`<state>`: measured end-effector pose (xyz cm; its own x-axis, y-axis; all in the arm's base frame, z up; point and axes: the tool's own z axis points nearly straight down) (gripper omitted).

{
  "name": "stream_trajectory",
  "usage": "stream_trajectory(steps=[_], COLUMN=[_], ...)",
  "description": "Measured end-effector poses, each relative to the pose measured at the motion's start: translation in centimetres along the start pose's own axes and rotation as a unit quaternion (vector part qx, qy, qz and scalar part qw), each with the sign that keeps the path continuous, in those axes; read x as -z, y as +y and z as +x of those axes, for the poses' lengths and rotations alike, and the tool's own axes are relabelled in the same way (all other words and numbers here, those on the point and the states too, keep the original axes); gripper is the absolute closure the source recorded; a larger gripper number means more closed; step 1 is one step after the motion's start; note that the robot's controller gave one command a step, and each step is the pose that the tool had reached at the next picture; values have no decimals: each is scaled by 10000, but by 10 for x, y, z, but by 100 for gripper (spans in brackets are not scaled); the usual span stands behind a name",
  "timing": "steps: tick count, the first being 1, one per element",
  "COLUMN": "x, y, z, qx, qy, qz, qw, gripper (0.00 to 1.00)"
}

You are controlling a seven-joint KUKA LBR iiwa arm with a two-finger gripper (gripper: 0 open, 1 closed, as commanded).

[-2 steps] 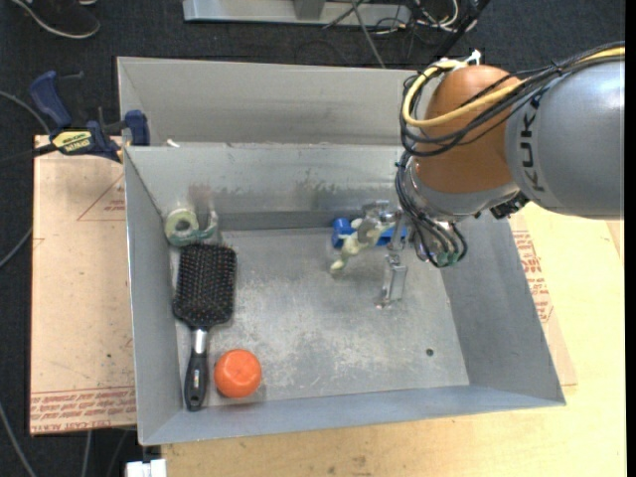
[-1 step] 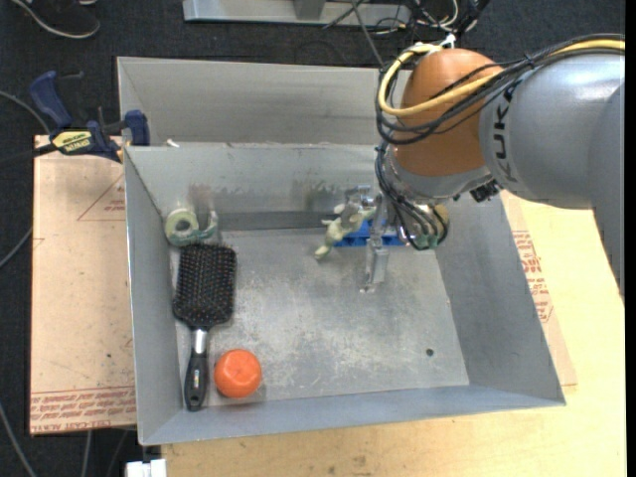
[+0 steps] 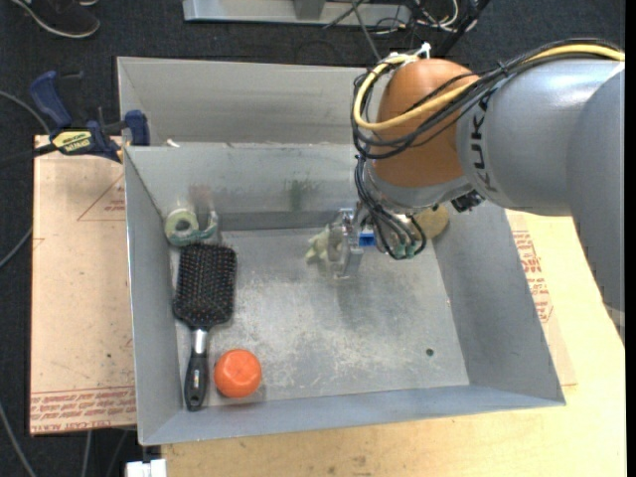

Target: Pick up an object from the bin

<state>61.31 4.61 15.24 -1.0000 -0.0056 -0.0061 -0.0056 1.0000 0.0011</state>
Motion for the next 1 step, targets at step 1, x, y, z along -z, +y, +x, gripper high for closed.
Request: stream_trajectory(steps=[1], x=[-1], y=[0], z=[1], qx=[2], qy=[16], qz=[3], qw=[10000], gripper=[0])
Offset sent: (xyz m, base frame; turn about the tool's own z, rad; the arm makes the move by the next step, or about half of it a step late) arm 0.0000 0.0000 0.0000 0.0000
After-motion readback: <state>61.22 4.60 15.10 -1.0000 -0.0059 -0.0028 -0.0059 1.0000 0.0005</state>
